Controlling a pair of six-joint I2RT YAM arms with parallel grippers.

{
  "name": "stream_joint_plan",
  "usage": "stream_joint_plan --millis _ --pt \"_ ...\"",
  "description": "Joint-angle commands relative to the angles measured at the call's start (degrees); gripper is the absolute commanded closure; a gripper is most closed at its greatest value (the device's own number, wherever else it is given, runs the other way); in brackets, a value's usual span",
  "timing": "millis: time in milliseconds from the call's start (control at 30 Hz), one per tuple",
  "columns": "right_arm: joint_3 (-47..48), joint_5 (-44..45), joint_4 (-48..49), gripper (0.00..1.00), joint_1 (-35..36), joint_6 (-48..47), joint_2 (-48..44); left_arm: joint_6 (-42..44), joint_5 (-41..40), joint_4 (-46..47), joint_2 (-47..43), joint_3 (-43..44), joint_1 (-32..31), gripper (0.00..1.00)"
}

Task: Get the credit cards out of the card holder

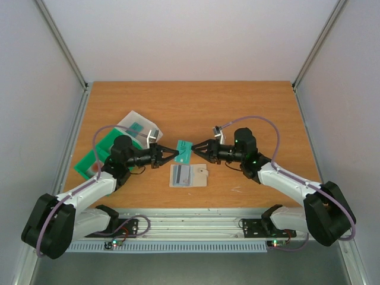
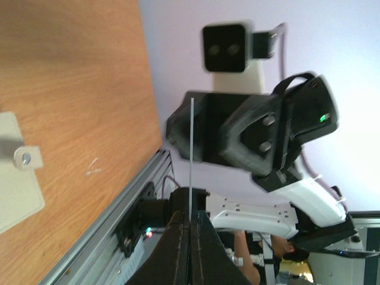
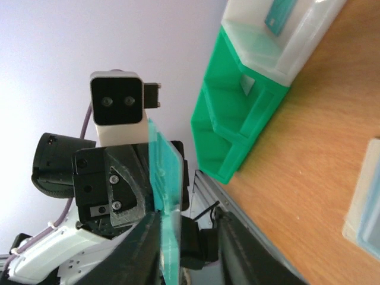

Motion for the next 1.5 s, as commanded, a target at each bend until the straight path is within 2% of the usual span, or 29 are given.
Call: stream_joint_plan --millis 0,67,167,267,367,500,733,833,1033,1100,1233,1400,1467 --pt "7.4 -5.9 -21.8 0.59 -2.8 -17.6 -5.4 7.7 5.3 -8.1 -2.1 2.6 -0.1 1.0" --pt "12.0 -5.7 -33.1 0.58 -2.8 -25.7 -6.2 13.3 6.5 -15.0 -3.6 4.6 -0.1 1.0" --pt "17.9 -7.3 -44.6 0.56 -2.9 -34.1 -5.5 19.7 8.7 -24.1 -5.4 7.1 -0.1 1.0" --pt "22.5 -10.5 -51.4 0.54 -2.9 -40.3 -2.6 22.9 9.7 -24.8 -6.4 7.4 -0.3 1.0" --pt "24.5 -14.5 -53.2 0.52 -2.8 -42.1 -0.4 20.8 10.0 -22.3 -6.3 7.4 -1.9 0.99" --pt "25.6 -18.9 -49.8 0.51 -2.2 -39.7 2.3 21.8 9.7 -23.3 -5.2 8.5 -5.4 1.0" --pt "29.0 -17.5 -55.6 0.53 1.8 -44.3 6.4 24.9 8.6 -26.2 -3.9 11.0 -8.8 1.0" --pt "28.4 -17.7 -55.7 0.63 1.8 -44.7 6.1 25.3 8.7 -26.2 -3.9 11.2 -8.9 1.0" --pt "27.8 -17.7 -55.1 0.92 1.8 -44.9 5.0 25.8 8.1 -26.2 -3.7 11.4 -9.0 1.0" --pt "27.3 -17.5 -53.4 0.98 1.7 -43.6 4.3 26.1 6.6 -27.4 -4.1 11.9 -9.0 0.99" --pt "25.2 -16.6 -46.7 0.99 1.6 -38.4 2.5 26.6 3.2 -30.4 -5.7 13.2 -9.0 0.91" --pt "21.7 -13.7 -37.5 0.99 1.3 -28.1 0.0 25.5 -3.1 -35.4 -9.6 15.0 -8.5 0.48" --pt "20.3 -13.0 -33.4 0.99 0.6 -24.4 -0.9 23.9 -5.0 -34.7 -11.3 14.8 -8.4 0.42"
